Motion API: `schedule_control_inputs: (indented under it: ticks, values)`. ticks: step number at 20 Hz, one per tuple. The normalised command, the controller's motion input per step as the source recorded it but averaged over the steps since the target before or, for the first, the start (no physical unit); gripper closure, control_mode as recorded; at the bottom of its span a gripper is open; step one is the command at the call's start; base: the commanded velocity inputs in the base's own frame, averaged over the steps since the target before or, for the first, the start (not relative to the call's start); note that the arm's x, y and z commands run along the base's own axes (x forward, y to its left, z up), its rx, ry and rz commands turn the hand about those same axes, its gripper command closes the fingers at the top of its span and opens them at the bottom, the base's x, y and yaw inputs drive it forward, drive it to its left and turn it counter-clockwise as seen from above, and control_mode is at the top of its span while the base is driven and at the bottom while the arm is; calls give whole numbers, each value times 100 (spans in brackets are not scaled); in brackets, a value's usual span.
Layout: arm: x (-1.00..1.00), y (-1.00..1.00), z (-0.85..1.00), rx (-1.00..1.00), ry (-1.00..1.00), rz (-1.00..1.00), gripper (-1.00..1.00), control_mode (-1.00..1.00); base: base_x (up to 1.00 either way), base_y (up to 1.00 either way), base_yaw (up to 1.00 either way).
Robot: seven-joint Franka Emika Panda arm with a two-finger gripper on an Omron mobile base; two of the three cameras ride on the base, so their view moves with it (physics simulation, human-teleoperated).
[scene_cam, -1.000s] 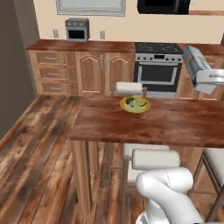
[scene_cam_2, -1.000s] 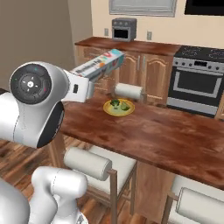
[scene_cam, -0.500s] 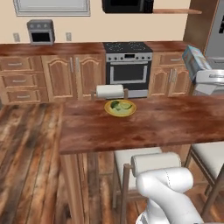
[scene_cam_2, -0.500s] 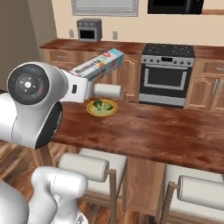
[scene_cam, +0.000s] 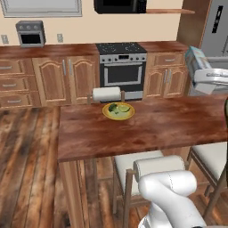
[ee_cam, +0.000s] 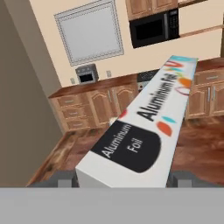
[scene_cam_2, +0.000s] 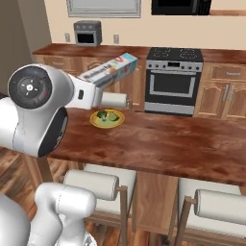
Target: Retrieve the tupperware and aluminum foil from the cabinet and place them on the dining counter near the plate with lemon wedge and broccoli to prepare for storing leftovers.
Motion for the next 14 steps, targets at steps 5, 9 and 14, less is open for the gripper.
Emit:
schedule_control_inputs:
  ticks: [5, 9, 14]
  values:
    - [50, 50, -41, -6, 7, 5, 100, -100, 0, 0, 0]
    - [47, 91, -68, -15, 17, 14, 100, -100, 0, 0, 0]
    - [38, 94, -72, -18, 6, 21, 100, -100, 0, 0, 0]
